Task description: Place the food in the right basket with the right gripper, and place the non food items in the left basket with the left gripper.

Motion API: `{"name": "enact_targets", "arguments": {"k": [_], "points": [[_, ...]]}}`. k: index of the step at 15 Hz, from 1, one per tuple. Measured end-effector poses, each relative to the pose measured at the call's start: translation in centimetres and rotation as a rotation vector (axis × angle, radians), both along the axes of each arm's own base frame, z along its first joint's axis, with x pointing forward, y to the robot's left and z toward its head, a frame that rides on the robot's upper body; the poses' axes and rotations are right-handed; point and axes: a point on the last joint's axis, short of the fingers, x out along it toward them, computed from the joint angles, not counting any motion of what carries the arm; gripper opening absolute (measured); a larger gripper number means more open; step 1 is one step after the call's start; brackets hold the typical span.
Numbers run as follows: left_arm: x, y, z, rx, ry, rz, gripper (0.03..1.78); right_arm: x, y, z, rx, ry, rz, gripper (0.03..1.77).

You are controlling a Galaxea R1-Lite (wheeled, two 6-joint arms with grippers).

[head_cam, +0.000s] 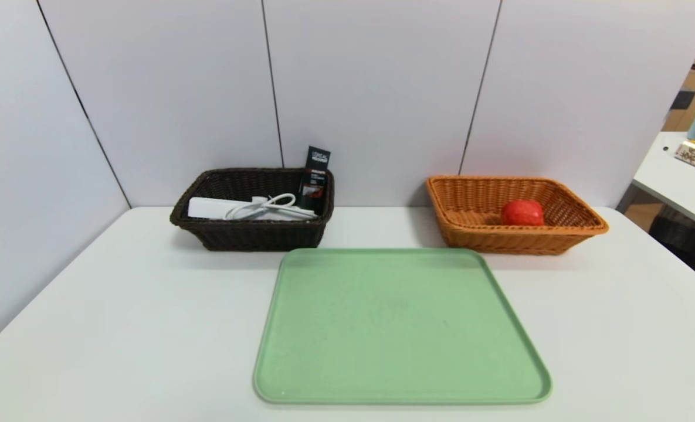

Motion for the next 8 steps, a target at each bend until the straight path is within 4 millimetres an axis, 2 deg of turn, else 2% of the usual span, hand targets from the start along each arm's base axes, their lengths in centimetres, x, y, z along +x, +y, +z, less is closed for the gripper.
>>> {"name": "enact_targets", "arguments": {"k": [8], "points": [[-1.1, -0.3, -2.6, -0.02, -0.028, -0.123, 1.69, -2.9, 0.0, -3.8, -0.04, -0.036, -0.045, 1.69]]}}
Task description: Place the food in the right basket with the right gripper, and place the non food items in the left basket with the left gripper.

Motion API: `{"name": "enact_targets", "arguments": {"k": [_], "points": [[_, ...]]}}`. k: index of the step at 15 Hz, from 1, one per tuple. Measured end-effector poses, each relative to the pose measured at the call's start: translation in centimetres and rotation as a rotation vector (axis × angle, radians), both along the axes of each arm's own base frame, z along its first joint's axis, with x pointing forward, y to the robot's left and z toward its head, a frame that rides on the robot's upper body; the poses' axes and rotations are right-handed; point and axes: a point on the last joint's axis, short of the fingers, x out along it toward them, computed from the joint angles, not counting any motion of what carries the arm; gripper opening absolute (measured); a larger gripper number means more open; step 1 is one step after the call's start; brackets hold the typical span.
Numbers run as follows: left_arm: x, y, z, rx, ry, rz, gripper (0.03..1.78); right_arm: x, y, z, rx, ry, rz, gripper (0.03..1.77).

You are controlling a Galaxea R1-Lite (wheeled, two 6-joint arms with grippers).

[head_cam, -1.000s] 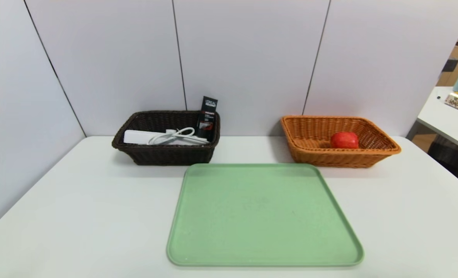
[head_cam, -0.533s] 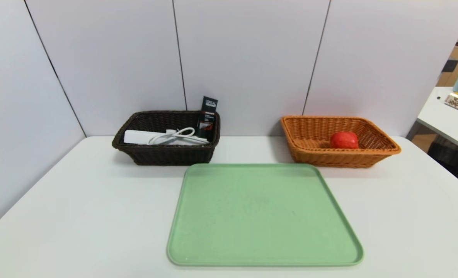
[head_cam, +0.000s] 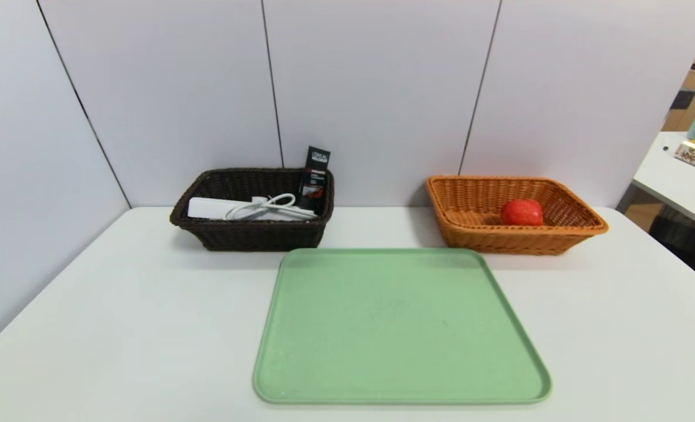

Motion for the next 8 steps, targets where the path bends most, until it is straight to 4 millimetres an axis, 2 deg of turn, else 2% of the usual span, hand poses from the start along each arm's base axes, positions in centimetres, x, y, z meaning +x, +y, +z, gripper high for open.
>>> {"name": "enact_targets", "arguments": {"k": [5, 8], "points": [[-0.3, 0.0, -3.7, 0.037, 0.006, -0.01, 1.69, -0.8, 0.1, -1.3, 0.005, -0.036, -0.014, 1.69], [0.5, 0.0, -5.5, 0.031, -0.046, -0.024, 1.69, -0.9, 0.4, -2.7, 0.011, -0.073, 0.017, 1.69]]}}
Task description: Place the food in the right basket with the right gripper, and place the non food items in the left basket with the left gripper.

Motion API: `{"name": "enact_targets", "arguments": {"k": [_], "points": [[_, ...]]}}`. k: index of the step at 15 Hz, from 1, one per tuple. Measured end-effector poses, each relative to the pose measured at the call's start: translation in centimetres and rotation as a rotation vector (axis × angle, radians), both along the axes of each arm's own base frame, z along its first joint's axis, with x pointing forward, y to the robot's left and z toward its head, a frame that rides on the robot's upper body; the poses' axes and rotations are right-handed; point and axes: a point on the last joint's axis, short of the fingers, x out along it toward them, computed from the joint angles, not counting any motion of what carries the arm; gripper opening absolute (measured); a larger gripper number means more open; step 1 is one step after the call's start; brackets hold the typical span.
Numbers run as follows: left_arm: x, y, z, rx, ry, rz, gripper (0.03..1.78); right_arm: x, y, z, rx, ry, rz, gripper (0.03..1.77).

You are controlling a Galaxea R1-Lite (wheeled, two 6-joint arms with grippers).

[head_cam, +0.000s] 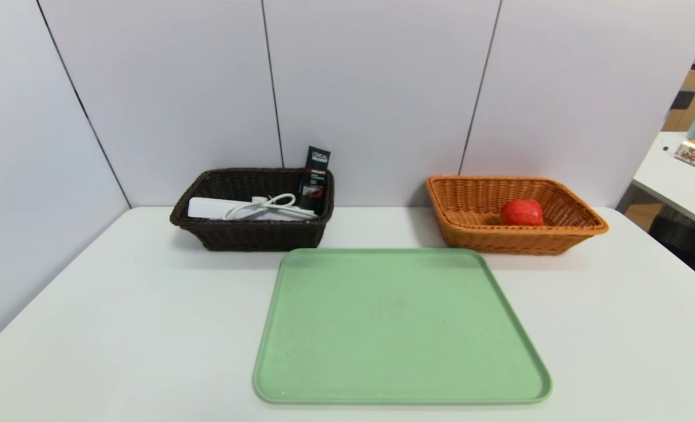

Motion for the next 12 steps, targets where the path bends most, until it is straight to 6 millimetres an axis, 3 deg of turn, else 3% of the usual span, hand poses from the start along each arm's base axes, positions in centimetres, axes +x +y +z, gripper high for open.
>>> {"name": "enact_targets", "arguments": {"k": [4, 12], "points": [[1.1, -0.2, -1.0, -0.101, -0.129, -0.102, 1.69, 1.2, 0.1, -3.0, -0.077, -0.13, 0.015, 1.69], [1.4, -0.3, -2.6, -0.15, -0.127, -0.143, 1.69, 3.9, 0.3, -8.4, -0.147, -0.285, 0.066, 1.69]]}}
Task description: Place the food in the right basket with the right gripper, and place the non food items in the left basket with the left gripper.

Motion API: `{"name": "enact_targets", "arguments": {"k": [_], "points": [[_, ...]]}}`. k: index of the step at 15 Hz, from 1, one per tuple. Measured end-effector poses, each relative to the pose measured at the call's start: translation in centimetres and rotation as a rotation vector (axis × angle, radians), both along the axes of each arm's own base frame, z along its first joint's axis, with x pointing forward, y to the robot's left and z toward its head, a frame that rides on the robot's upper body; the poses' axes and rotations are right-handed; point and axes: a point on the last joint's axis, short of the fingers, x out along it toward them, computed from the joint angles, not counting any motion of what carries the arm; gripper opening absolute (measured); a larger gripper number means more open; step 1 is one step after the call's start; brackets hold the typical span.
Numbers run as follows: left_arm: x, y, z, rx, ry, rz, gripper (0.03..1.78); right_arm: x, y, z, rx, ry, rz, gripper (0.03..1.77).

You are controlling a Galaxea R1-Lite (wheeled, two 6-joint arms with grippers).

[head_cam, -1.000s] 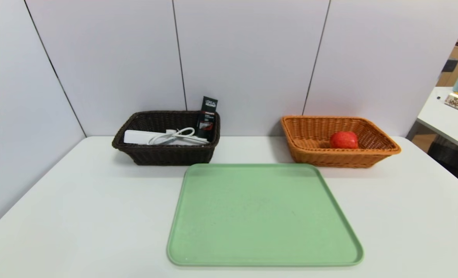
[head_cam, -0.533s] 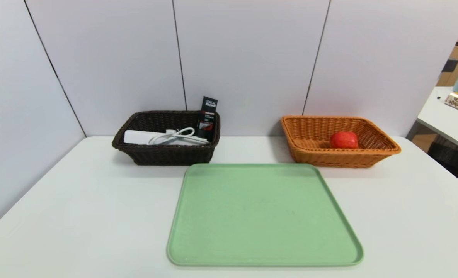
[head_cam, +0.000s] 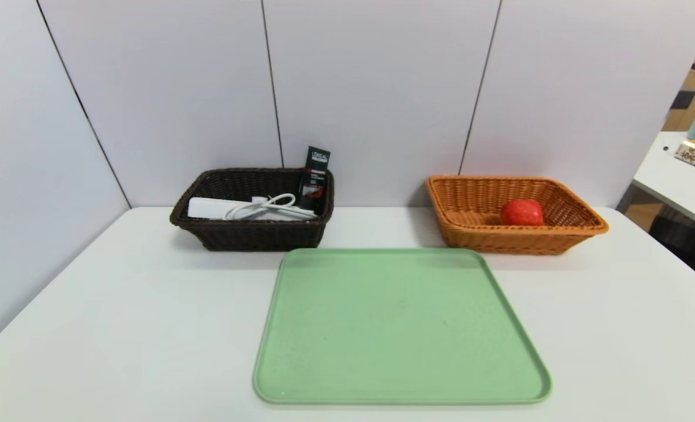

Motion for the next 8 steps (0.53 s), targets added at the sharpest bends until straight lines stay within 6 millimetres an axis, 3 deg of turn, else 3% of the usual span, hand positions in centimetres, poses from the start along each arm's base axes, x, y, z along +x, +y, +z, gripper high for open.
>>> {"name": "enact_targets", "arguments": {"k": [8], "points": [[-0.3, 0.0, -0.2, -0.17, -0.001, 0.003, 1.69, 0.6, 0.2, -1.7, 0.043, 0.041, 0.087, 1.69]]}}
